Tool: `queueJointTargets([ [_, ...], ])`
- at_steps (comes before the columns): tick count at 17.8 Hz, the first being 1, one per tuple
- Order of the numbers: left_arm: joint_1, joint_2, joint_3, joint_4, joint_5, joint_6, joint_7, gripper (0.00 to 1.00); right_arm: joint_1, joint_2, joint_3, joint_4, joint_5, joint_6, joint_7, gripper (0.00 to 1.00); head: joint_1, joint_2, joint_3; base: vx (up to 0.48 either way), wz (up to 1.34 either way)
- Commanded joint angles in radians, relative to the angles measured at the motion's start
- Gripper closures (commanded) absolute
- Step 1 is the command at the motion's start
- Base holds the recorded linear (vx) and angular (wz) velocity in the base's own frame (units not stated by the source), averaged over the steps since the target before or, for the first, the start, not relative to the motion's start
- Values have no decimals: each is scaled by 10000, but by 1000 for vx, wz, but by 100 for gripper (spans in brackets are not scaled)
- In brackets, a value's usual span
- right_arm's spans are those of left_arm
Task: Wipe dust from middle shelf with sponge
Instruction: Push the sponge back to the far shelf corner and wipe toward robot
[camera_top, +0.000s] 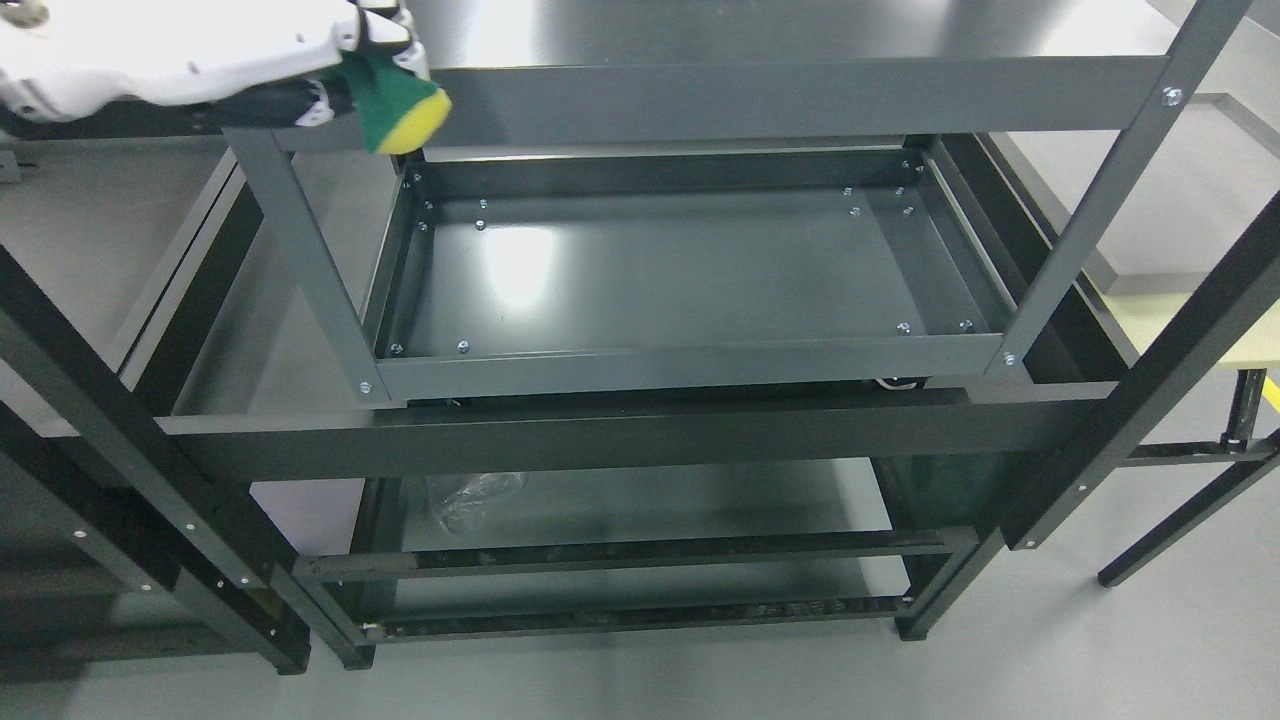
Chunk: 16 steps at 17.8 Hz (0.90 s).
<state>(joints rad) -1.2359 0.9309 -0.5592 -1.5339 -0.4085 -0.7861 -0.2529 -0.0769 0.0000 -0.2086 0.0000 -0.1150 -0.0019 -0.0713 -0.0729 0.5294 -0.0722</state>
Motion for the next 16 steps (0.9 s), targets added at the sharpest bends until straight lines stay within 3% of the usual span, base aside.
queueJointTargets([
  [1, -34, -479, 685, -369, 388, 7, -507, 100, 2, -175, 0, -175, 0, 725, -8, 0, 0, 0, 0, 0, 0],
  [4, -1808, -3316, -478, 471, 113, 7, -662, 100, 2, -175, 0, -175, 0, 725, -8, 0, 0, 0, 0, 0, 0],
  [7, -3452, -6001, -1002, 1895, -1050, 7, -479, 100, 2, -175, 0, -175, 0, 725, -8, 0, 0, 0, 0, 0, 0],
  [11, -4727, -9010, -1295, 4242, -3027, 7, 898, 100, 2, -175, 0, -175, 0, 725, -8, 0, 0, 0, 0, 0, -7],
  [13, -4944, -9134, -1813, 5119, -3796, 7, 1529, 100, -13, -175, 0, -175, 0, 725, -8, 0, 0, 0, 0, 0, 0],
  [16, -4868, -9134, -4509, 5352, -3769, 81, 3063, 100, 2, -175, 0, -175, 0, 725, -8, 0, 0, 0, 0, 1, -9],
])
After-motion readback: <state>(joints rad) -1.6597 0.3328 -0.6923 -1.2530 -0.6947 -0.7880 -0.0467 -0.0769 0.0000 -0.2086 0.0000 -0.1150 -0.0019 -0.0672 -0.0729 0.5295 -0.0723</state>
